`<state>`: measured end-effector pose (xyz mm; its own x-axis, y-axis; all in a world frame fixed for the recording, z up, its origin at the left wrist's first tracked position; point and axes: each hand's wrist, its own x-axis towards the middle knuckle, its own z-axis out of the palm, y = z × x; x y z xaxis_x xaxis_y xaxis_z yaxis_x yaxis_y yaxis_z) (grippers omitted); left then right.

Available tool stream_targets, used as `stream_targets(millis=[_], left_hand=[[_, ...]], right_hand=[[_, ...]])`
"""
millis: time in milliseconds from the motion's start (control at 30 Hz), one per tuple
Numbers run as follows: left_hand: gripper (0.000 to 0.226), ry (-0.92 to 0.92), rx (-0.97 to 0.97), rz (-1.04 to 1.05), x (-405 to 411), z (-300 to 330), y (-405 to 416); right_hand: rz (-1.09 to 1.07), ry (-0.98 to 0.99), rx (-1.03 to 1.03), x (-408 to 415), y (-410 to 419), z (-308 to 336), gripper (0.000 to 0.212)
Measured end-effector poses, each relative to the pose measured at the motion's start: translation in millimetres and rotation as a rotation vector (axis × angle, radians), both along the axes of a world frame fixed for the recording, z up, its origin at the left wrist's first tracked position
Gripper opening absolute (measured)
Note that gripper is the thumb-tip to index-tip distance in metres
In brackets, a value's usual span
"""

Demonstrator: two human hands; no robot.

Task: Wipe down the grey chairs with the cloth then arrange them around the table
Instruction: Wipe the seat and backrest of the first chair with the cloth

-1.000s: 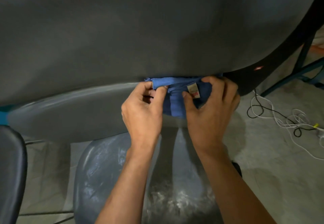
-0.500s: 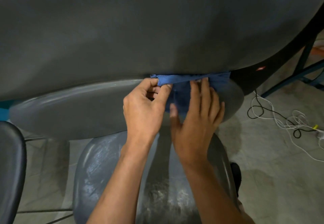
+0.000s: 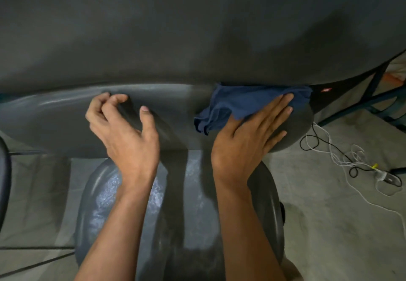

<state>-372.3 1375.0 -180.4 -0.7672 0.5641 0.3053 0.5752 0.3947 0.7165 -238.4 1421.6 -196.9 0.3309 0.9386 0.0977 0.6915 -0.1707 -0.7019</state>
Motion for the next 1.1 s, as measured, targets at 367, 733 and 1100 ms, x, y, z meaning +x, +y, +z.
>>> stream_targets(millis=[367, 733, 1100], left_hand=[[0.050, -0.017, 0.076, 0.031, 18, -9, 8], [0.090, -0.055, -0.012, -0.031, 44, -25, 19], [0.102, -0.108, -0.081, -0.064, 51, -30, 25]], right_hand=[[-0.226, 0.085, 0.089, 37, 56, 7, 0.081], [-0.012, -0.041, 0.182, 63, 58, -6, 0.059], [-0.007, 0.230, 0.232, 105, 78, -34, 0.041]])
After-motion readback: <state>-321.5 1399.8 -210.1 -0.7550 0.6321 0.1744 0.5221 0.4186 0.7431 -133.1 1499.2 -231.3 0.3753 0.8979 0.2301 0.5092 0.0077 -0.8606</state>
